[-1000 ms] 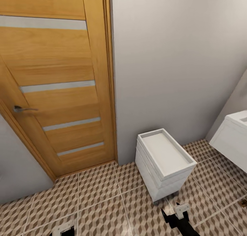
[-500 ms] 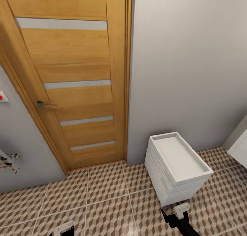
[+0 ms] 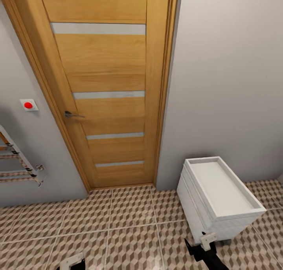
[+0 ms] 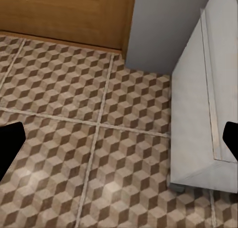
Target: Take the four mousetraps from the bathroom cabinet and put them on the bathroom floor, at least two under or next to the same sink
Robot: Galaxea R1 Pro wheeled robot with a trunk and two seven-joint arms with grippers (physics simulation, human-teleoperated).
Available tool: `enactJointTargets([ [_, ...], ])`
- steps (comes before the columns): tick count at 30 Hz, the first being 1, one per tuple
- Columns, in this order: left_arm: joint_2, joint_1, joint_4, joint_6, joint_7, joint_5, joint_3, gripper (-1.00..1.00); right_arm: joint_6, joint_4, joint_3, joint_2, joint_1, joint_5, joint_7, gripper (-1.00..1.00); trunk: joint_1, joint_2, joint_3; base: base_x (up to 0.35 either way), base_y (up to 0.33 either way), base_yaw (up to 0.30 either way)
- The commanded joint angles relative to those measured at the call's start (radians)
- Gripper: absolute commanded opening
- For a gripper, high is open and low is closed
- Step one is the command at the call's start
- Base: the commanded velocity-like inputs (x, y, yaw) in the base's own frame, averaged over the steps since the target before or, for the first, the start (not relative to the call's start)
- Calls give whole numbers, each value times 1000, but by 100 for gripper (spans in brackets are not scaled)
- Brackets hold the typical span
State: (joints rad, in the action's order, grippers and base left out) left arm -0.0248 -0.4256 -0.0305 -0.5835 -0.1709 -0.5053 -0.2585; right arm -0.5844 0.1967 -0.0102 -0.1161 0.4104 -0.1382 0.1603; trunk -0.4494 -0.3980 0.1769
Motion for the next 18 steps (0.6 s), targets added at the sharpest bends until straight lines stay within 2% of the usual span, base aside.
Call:
enactJointTargets([
  [1,0,-2,-3,-4,-4,-2,-8,100,-3,0,-1,0,1,-3,1,100,-1,-2,2,0,0,252],
  [18,4,-1,-3,-4,-4,-2,-8,100,-3,0,-1,0,0,-3,1,100,-1,-2,2,0,0,252],
])
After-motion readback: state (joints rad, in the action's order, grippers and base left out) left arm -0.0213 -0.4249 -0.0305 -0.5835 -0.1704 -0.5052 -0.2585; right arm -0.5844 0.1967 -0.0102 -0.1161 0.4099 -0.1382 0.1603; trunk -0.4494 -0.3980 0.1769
